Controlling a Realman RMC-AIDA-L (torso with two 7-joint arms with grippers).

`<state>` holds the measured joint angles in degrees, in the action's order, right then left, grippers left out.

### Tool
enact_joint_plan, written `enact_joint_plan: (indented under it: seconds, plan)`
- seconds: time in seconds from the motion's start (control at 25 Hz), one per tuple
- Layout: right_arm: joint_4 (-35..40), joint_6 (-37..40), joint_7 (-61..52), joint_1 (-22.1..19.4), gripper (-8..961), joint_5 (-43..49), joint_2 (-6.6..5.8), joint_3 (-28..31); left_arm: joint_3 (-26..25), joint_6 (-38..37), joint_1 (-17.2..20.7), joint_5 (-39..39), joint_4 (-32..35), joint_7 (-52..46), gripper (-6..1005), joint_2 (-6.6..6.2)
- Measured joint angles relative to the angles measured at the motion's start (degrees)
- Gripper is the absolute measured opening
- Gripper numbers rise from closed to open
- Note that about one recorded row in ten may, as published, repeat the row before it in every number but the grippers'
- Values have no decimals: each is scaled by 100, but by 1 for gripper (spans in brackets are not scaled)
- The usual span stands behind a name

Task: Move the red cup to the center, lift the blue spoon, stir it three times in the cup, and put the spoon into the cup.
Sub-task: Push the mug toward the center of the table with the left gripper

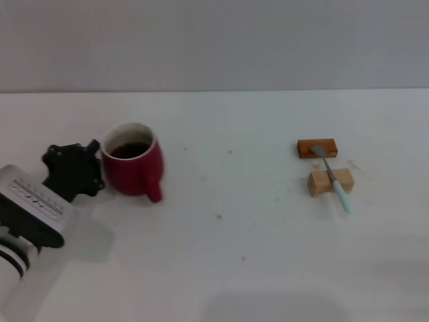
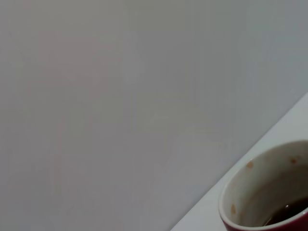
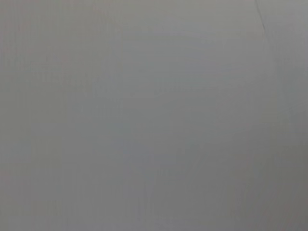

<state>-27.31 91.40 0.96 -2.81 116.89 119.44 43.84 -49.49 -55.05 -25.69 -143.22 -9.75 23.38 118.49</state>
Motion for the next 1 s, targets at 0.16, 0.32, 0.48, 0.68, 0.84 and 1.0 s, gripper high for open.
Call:
enact_joint_plan:
  seconds: [0.16, 0.32, 0.48, 0.68, 0.84, 1.0]
  plan:
    - [-18, 0, 0, 2, 686, 0, 0, -11, -16, -2, 2, -313, -66, 0, 11, 10]
    - [-28, 1, 0, 10, 687, 0, -1, -16, -51, 16, -11, -314, -57, 0, 12, 0]
    - [-29, 4, 0, 22, 687, 0, -7, -16, -67, 184, -141, -297, 48, 167, 14, -18]
    - [-29, 15, 0, 28, 687, 3, -8, -17, -70, 363, -298, -296, 84, 421, 15, -8]
    - [-29, 21, 0, 27, 687, 7, -9, -17, -56, 368, -367, -307, 66, 444, 16, -8]
    - [-29, 27, 0, 29, 687, 9, -9, -24, 113, 372, -408, -336, 25, 447, 17, -3]
